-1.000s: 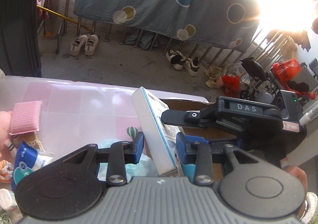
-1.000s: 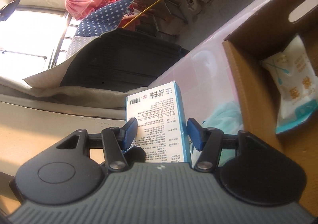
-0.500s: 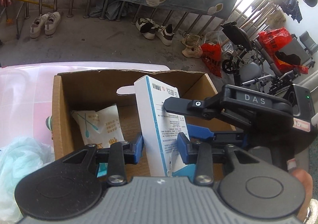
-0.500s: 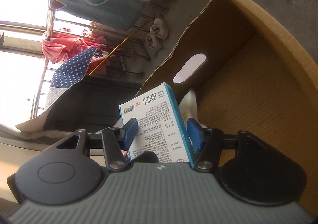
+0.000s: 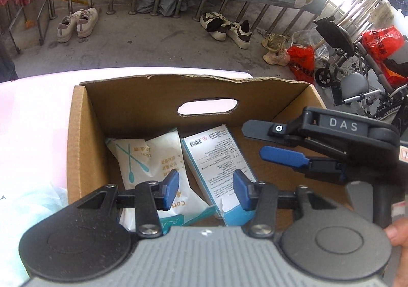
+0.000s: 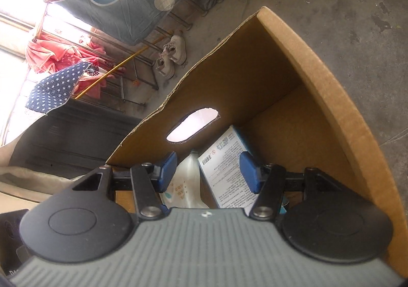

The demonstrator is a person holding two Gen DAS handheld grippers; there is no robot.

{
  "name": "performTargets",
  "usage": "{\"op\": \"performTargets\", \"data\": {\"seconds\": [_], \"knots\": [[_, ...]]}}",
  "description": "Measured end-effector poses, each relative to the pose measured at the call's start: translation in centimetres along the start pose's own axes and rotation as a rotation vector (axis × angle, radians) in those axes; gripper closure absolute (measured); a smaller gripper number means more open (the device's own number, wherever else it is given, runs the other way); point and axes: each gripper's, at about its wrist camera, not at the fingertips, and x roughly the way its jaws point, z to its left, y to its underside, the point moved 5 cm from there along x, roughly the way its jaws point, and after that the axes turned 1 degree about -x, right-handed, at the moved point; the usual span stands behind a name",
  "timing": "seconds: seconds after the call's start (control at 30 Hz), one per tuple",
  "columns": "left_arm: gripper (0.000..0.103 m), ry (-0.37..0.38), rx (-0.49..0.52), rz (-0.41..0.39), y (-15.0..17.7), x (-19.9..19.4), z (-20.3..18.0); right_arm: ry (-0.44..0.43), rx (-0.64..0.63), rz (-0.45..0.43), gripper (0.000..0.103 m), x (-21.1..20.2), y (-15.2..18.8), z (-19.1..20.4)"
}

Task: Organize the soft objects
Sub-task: 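Carry the medicine box into the cardboard box and open the right gripper, then grasp the pink knitted pad with the right gripper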

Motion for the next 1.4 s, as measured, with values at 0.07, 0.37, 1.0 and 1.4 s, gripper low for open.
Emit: {"op": "performTargets", "data": {"seconds": [0.07, 0.37, 1.0, 1.4], "knots": [[0.052, 0.003, 0.003, -0.015, -0.3, -0.8, -0.1, -0.003, 0.003, -0.005, 0.048, -0.3, 0.3, 0.4], [0.044, 0.016, -0.011, -0.071, 0.4, -6.4, 1.7, -0.141, 0.021, -0.031, 0.048, -4.1, 1.6, 3.8], [0.029, -0.356, -0.116, -0.234, 3.9, -20.4, 22.5, -0.333, -0.139, 0.207, 0.048, 3.9, 11.0, 24.8], [0.020, -0.500, -0.277, -0.157, 2.9, -15.7, 35.2, -0.220, -0.121, 0.436, 0.048, 23.7, 16.0, 34.2]]}}
